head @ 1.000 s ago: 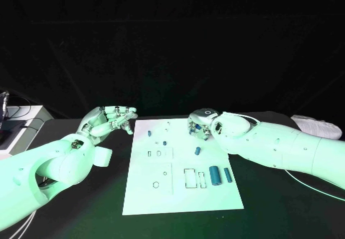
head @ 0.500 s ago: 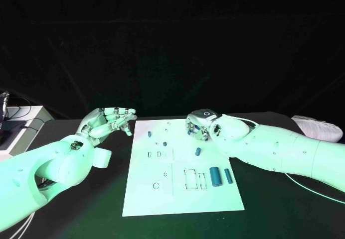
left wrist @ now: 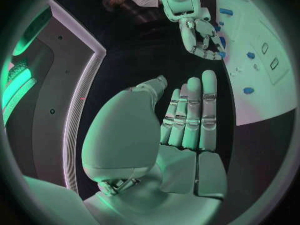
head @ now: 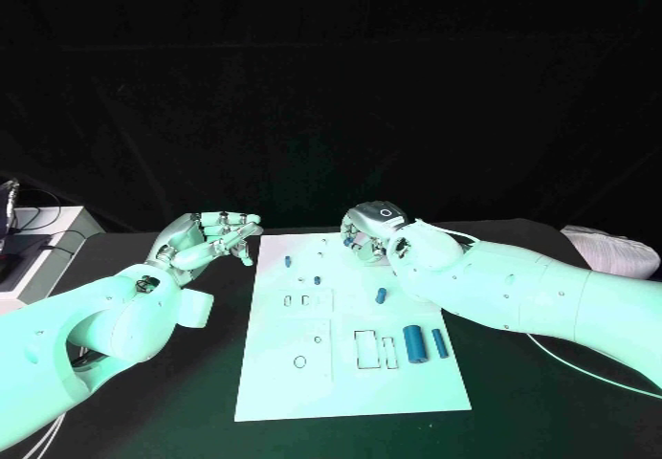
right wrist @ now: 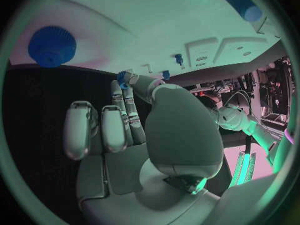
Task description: Assemble the parts on the task board
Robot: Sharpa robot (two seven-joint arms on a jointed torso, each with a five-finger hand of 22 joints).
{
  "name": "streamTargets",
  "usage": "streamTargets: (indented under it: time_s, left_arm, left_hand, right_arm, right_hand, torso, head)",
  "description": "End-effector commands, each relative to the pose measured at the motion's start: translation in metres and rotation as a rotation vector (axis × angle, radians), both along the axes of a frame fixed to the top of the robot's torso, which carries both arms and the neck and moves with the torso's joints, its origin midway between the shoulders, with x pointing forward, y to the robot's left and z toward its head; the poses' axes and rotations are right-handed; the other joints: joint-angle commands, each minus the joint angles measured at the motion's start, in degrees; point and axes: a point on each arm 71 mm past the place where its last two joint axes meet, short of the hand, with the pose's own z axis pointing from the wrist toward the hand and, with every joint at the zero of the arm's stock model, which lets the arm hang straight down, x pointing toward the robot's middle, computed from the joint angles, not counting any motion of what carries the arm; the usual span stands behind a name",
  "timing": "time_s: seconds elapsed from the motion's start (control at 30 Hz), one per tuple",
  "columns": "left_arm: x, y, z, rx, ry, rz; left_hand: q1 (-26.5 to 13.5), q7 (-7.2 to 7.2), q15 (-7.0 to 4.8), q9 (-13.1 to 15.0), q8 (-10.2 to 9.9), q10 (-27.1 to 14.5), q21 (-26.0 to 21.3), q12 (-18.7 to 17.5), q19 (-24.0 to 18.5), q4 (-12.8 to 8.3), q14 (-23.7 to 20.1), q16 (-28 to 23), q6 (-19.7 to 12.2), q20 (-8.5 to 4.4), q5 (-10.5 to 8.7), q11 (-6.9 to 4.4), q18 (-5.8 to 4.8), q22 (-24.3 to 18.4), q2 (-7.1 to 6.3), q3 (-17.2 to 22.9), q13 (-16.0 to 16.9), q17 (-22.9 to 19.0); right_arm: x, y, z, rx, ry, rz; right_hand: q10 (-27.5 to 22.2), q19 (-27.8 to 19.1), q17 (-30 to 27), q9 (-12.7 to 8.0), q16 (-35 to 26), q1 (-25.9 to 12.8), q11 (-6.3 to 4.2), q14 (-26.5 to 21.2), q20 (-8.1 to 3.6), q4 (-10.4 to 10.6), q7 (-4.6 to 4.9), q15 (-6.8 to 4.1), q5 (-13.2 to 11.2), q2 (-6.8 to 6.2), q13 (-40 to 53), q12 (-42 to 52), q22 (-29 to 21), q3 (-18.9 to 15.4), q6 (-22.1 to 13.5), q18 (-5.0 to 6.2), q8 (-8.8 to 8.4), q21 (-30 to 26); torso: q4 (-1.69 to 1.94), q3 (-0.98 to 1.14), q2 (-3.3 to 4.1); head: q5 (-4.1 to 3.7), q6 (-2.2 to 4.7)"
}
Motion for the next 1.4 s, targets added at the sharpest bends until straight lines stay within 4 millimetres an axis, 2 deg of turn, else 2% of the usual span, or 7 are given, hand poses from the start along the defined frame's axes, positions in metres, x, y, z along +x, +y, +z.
streamTargets:
  time_s: [0.03,0.23,0.37,0.5,0.67,0.97,1.4]
  left_arm:
    - [-0.001,-0.003,0.001,-0.003,-0.006,-0.020]
    - [-0.001,-0.005,0.001,-0.006,-0.007,-0.027]
    - [0.000,-0.007,0.001,-0.007,-0.007,-0.030]
    - [0.000,-0.008,0.001,-0.007,-0.006,-0.032]
    - [0.000,-0.008,0.001,-0.006,-0.008,-0.032]
    - [0.000,-0.008,0.002,-0.006,-0.010,-0.033]
    - [0.000,-0.008,0.004,-0.006,-0.013,-0.034]
  left_hand:
    - [0.1,-0.13,-0.04,0.1,-0.2,-0.4,0.2,-0.2,-0.4,-0.1,-0.4,0.3,-0.5,-0.14,-0.18,0.01,0.70,0.1,-0.26,0.2,0.1,0.0]
    - [0.1,-0.13,-0.04,0.1,-0.2,-0.4,0.2,-0.2,-0.4,-0.1,-0.4,0.3,-0.5,-0.14,-0.18,0.01,0.70,0.1,-0.26,0.2,0.1,0.0]
    - [0.1,-0.13,-0.04,0.1,-0.2,-0.4,0.2,-0.2,-0.4,-0.1,-0.4,0.3,-0.5,-0.14,-0.18,0.01,0.70,0.1,-0.26,0.2,0.1,0.0]
    - [0.1,-0.10,0.00,0.1,-0.3,-0.5,0.4,-0.2,-0.6,-0.1,-0.5,0.3,-0.5,-0.10,-0.19,0.05,0.70,0.2,-0.30,0.2,0.1,-0.1]
    - [0.1,-0.10,0.00,0.1,-0.3,-0.5,0.4,-0.2,-0.6,-0.1,-0.5,0.3,-0.5,-0.10,-0.19,0.05,0.70,0.2,-0.30,0.2,0.1,-0.1]
    - [0.1,-0.07,0.02,0.1,-0.3,-0.6,0.6,-0.3,-0.7,-0.1,-0.5,0.3,-0.6,-0.08,-0.19,0.08,0.70,0.3,-0.32,0.2,0.1,-0.1]
    - [0.1,-0.07,0.02,0.1,-0.3,-0.6,0.6,-0.3,-0.7,-0.1,-0.5,0.3,-0.6,-0.08,-0.19,0.08,0.70,0.3,-0.32,0.2,0.1,-0.1]
  right_arm:
    - [0.002,0.006,0.005,0.033,-0.057,-0.008]
    - [0.006,0.019,0.005,0.044,-0.060,-0.001]
    - [0.009,0.022,0.003,0.043,-0.057,-0.012]
    - [0.012,0.023,0.001,0.035,-0.047,-0.026]
    - [0.014,0.024,-0.001,0.030,-0.038,-0.031]
    - [0.015,0.028,-0.003,0.024,-0.028,-0.027]
    - [0.016,0.033,-0.004,0.017,-0.019,-0.024]
  right_hand:
    - [1.6,0.4,0.1,0.1,0.3,1.4,-1.49,0.9,-0.01,-0.2,0.23,-0.20,-0.3,1.49,1.1,-0.2,0.1,0.2,-0.1,-0.96,-0.17,0.4]
    - [1.5,0.4,0.3,0.2,0.5,1.3,-1.39,1.0,0.04,-0.4,0.33,-0.11,-0.2,1.32,1.2,-0.3,0.4,0.3,-0.3,-1.01,-0.29,0.6]
    - [1.4,0.4,0.2,0.3,0.5,1.0,-1.34,0.9,0.09,-0.4,0.37,-0.05,-0.4,1.11,1.2,-0.3,0.3,0.3,-0.4,-0.99,-0.34,0.5]
    - [1.3,0.4,0.2,0.3,0.5,1.0,-1.33,0.9,0.10,-0.5,0.38,-0.03,-0.4,1.09,1.2,-0.4,0.3,0.3,-0.5,-1.00,-0.36,0.6]
    - [1.2,0.4,0.2,0.4,0.5,1.0,-1.31,0.9,0.13,-0.5,0.38,-0.01,-0.4,1.01,1.2,-0.4,0.4,0.3,-0.5,-1.00,-0.40,0.6]
    - [0.9,0.3,0.2,0.4,0.6,0.9,-1.23,0.9,0.18,-0.7,0.43,0.07,-0.3,0.80,1.2,-0.4,0.4,0.4,-0.7,-1.00,-0.51,0.6]
    - [0.7,0.3,0.2,0.6,0.6,0.6,-1.15,0.9,0.27,-0.7,0.48,0.16,-0.7,0.62,1.2,-0.4,0.5,0.4,-0.9,-1.00,-0.58,0.6]
  torso:
    - [0.24,-0.10,0.20]
    - [0.64,-0.56,0.52]
    - [0.89,-0.79,0.70]
    - [1.06,-1.14,0.90]
    - [1.17,-1.34,1.03]
    - [1.57,-1.72,1.35]
    - [1.46,-1.55,1.55]
  head:
    - [-0.09,0.12]
    - [-0.44,0.31]
    - [-0.64,0.40]
    - [-0.64,0.44]
    - [-0.51,0.32]
    - [-0.87,0.11]
    - [-0.67,0.22]
